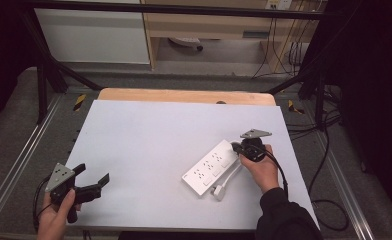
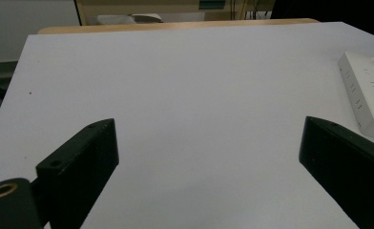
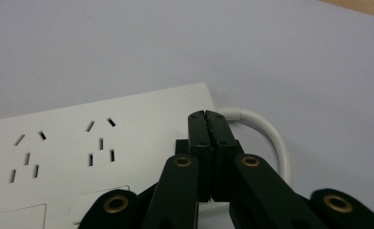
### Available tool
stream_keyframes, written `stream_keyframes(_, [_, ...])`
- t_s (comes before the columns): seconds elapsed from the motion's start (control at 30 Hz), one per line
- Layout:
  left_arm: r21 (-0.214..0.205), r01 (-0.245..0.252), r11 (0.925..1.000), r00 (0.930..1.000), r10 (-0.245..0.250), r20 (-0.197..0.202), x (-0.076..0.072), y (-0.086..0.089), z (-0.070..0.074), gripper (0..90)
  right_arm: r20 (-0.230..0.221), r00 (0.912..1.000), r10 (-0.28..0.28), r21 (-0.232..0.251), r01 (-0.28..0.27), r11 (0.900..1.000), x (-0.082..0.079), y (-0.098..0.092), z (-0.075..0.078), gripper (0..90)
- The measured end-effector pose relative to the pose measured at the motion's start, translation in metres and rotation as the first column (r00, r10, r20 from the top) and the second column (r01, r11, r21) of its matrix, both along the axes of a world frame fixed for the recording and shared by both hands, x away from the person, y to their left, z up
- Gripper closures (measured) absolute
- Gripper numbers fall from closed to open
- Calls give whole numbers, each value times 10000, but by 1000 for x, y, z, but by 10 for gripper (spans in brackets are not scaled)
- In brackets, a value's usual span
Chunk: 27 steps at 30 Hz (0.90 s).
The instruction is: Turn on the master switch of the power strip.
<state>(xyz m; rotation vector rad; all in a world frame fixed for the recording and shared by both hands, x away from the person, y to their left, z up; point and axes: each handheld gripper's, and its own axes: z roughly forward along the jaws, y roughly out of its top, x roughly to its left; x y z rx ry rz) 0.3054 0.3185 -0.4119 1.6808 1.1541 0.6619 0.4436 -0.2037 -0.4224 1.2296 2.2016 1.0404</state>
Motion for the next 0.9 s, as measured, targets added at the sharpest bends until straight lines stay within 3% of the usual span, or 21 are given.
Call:
stream_keyframes(0.23, [-13, 17, 10000, 10000, -17, -15, 0, 0, 0, 61, -142, 9999, -92, 0, 92, 10000, -1, -3, -7, 900])
stream_keyframes(0.9, [-60, -15, 10000, 10000, 15, -9, 0, -1, 0, 60, -132, 9999, -109, -62, 108, 9999, -1, -2, -9, 900])
